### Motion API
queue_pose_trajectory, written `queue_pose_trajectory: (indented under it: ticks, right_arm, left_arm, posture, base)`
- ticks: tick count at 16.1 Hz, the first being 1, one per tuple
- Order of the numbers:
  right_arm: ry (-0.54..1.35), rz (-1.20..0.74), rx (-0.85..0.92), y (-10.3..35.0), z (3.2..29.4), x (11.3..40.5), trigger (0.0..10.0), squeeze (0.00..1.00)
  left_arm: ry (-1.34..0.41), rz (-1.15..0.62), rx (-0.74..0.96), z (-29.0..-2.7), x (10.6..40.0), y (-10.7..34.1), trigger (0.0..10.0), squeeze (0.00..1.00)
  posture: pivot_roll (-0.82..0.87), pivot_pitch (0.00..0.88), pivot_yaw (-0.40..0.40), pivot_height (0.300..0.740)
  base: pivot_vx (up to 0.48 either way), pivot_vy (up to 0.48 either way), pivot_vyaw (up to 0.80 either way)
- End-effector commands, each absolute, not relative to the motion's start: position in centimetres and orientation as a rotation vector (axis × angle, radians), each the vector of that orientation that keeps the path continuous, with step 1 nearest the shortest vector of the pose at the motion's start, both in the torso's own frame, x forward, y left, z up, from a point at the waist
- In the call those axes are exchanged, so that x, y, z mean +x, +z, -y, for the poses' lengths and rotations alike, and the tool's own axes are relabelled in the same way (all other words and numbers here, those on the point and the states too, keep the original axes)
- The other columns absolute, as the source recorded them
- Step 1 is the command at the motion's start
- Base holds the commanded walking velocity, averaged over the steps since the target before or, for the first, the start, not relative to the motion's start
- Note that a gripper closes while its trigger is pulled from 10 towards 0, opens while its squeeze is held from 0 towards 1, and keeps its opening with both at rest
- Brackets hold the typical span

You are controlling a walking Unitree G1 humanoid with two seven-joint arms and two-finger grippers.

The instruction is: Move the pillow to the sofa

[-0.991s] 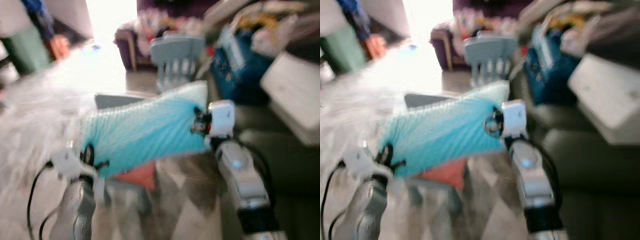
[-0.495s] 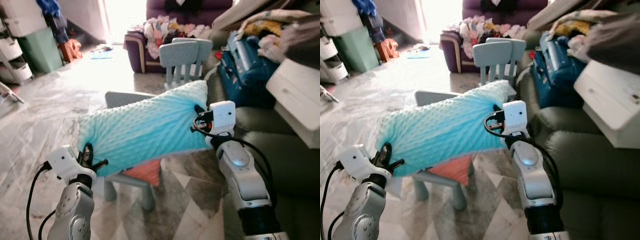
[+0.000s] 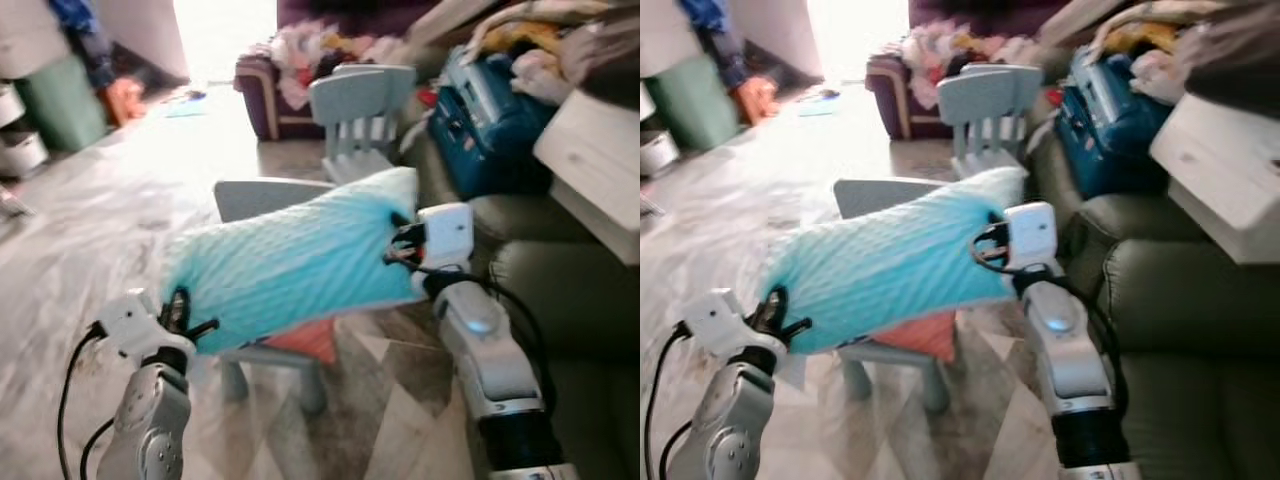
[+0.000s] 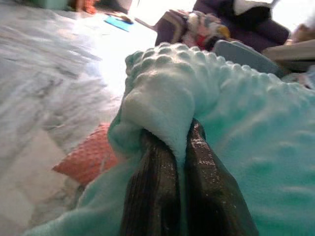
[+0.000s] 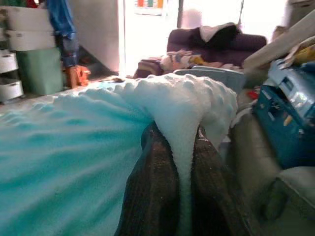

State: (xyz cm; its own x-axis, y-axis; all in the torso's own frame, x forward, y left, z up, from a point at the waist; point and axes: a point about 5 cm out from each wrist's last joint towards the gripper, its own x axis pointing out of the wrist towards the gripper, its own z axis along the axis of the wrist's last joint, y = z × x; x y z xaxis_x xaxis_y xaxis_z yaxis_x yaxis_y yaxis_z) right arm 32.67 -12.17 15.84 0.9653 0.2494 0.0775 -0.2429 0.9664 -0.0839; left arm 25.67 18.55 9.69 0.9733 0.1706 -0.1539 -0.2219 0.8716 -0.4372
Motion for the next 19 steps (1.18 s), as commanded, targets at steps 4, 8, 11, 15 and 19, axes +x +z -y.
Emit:
queue_pose_trajectory:
  ticks: [4, 8, 11, 15, 19]
  right_arm:
    - [0.274, 0.126, -0.071, 16.83, 11.11, 32.86, 10.0, 0.0]
    - [0.273, 0.126, -0.075, 16.79, 11.13, 32.89, 10.0, 0.0]
    - [0.272, 0.125, -0.074, 16.81, 11.16, 32.91, 10.0, 0.0]
    - [0.272, 0.116, -0.066, 16.76, 11.13, 33.0, 10.0, 0.0]
    - [0.27, 0.113, -0.066, 16.8, 11.19, 33.07, 10.0, 0.0]
  left_arm:
    - [0.233, -0.106, -0.467, -19.1, 25.66, 9.86, 10.0, 0.0]
    - [0.226, -0.114, -0.445, -19.06, 25.75, 9.74, 10.0, 0.0]
    - [0.233, -0.115, -0.44, -19.07, 25.73, 9.73, 10.0, 0.0]
    - [0.236, -0.118, -0.437, -19.02, 25.71, 9.68, 10.0, 0.0]
    - [0.241, -0.125, -0.429, -19.0, 25.72, 9.52, 10.0, 0.0]
  posture:
    - [-0.15, 0.0, 0.039, 0.74]
    - [-0.15, 0.0, 0.039, 0.74]
    - [-0.15, 0.0, 0.039, 0.74]
    - [-0.15, 0.0, 0.038, 0.74]
    - [-0.16, 0.0, 0.039, 0.74]
  base:
    - [0.0, 0.48, 0.0]
    - [0.0, 0.355, 0.0]
    - [0.0, 0.0, 0.0]
    - [0.0, 0.0, -0.55]
    - [0.0, 0.0, -0.8]
